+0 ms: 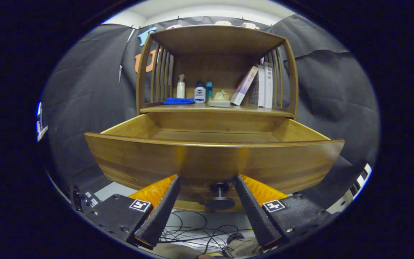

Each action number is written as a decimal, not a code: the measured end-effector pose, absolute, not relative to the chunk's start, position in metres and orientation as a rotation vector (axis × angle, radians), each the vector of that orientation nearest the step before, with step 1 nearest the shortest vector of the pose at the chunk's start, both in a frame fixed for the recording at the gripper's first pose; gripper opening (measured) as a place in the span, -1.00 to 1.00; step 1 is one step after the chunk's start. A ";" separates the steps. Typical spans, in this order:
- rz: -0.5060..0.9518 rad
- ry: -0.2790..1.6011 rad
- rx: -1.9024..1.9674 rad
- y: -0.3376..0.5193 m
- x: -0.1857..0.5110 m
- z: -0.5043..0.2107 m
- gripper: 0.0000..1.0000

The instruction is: Pull open the drawer, take out the items inside it, and place them on the countertop above the cabinet.

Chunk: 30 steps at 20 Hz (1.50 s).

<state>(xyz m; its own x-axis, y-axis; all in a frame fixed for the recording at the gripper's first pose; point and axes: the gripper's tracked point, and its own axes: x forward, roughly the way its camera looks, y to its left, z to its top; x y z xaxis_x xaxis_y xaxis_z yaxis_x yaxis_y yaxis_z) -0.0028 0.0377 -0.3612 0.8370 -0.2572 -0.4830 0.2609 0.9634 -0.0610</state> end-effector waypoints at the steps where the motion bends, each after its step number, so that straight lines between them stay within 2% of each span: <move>1: -0.295 0.515 0.024 0.035 0.000 -0.361 0.97; 9: -0.285 0.531 0.089 0.037 0.034 -0.362 0.97; 24: -0.296 0.555 0.042 0.007 0.170 -0.374 0.98; 30: -0.323 0.574 0.045 -0.005 0.203 -0.375 0.98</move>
<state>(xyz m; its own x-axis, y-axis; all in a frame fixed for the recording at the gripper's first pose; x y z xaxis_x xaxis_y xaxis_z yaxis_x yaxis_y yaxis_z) 0.2031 -0.0045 -0.3752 0.7910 -0.2874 -0.5402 0.3124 0.9488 -0.0474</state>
